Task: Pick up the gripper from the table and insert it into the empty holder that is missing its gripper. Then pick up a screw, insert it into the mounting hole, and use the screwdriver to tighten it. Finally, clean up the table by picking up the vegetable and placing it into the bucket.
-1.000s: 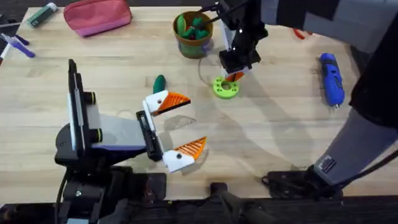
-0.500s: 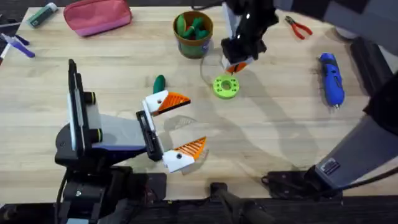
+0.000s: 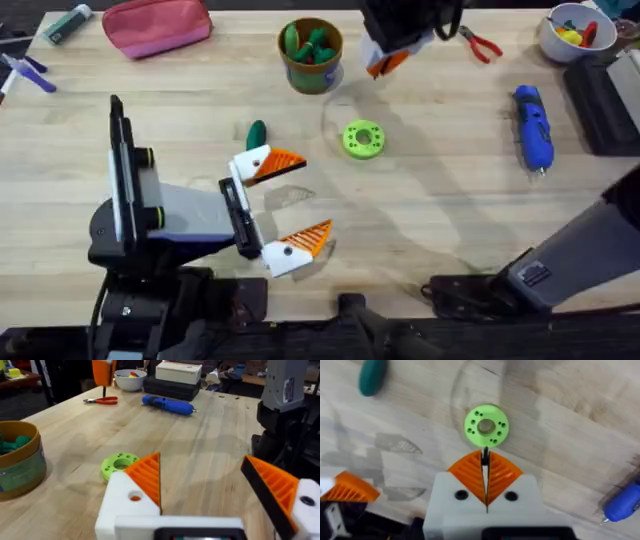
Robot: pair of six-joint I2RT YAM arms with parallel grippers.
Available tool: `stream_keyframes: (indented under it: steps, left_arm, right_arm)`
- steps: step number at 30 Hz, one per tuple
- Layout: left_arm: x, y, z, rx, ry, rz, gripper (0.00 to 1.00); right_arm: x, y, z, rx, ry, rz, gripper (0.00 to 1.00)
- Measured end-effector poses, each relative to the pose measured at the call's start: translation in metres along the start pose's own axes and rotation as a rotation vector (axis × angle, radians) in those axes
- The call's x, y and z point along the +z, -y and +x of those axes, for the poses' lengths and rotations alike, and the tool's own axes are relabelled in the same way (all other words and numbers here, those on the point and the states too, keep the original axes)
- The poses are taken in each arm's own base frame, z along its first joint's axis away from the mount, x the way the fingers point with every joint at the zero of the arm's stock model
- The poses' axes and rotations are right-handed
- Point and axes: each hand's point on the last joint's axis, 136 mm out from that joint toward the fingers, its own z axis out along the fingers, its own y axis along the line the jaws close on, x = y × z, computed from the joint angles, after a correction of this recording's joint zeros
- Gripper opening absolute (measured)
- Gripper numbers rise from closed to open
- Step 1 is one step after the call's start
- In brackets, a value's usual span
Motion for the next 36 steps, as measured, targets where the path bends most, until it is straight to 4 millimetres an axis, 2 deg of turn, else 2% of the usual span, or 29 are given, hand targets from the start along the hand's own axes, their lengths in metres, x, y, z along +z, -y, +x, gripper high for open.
stream_keyframes:
  steps: [5,11,21,27,36]
  left_arm:
    - [0.0,0.0,0.0,0.0,0.0,0.0,0.986]
    - [0.0,0.0,0.0,0.0,0.0,0.0,0.986]
    - [0.0,0.0,0.0,0.0,0.0,0.0,0.986]
    - [0.0,0.0,0.0,0.0,0.0,0.0,0.986]
    - [0.0,0.0,0.0,0.0,0.0,0.0,0.985]
  right_arm:
    - [-0.04,-0.029,0.0,-0.1,0.059,-0.024,0.01]
    - [-0.07,-0.07,0.009,-0.27,0.111,-0.061,0.01]
    - [-0.078,-0.133,0.04,-0.576,0.105,-0.107,0.01]
    - [-0.079,-0.148,0.047,-0.681,0.112,-0.117,0.01]
    - [-0.082,-0.178,0.047,-0.818,0.178,-0.143,0.01]
